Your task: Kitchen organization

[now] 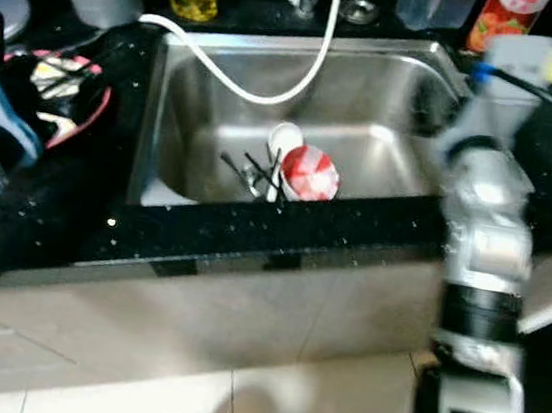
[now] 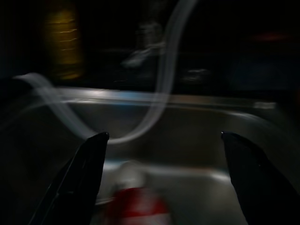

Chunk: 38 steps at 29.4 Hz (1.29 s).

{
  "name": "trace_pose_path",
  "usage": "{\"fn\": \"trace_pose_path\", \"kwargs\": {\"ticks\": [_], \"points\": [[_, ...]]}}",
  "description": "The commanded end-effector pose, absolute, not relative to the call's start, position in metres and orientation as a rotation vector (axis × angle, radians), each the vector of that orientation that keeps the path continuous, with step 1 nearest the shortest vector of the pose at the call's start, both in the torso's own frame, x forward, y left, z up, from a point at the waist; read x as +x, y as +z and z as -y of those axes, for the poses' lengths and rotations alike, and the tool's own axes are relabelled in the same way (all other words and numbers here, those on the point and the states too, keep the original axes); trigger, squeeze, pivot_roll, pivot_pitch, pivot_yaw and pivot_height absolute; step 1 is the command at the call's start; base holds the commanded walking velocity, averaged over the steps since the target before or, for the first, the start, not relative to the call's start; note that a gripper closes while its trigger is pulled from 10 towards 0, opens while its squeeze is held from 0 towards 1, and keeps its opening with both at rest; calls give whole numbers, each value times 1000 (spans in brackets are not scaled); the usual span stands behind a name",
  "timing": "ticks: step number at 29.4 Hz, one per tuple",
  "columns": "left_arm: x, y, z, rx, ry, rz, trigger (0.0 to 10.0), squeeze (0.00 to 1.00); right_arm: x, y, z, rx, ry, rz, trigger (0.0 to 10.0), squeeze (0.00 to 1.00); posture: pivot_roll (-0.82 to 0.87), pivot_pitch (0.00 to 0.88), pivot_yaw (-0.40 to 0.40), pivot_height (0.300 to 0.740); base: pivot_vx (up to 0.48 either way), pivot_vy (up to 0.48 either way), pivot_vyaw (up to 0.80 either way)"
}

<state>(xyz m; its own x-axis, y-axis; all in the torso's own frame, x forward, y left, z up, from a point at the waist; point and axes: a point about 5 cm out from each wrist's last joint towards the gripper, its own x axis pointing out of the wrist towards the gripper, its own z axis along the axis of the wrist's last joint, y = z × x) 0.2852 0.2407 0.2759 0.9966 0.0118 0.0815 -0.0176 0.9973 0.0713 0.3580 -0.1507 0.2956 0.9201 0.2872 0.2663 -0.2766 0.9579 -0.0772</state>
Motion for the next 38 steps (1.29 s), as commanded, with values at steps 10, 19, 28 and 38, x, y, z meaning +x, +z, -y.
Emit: {"fn": "trace_pose_path", "kwargs": {"ticks": [10,19,28,38], "points": [[295,295,-301,152,-3,-46,10000,0,376,304,130,16,363,203,10000,0,134,217,-12,740,0,0,0],[291,295,-339,213,21,-134,10000,0,372,302,123,29,450,187,10000,0,136,219,-9,740,0,0,0],[296,274,-360,102,-53,-215,8235,0,371,298,122,39,455,172,10000,0,137,225,-15,740,0,0,0],[295,255,-352,17,-157,-268,0,0,370,297,123,56,444,171,10000,0,130,224,-10,740,0,0,0]]}}
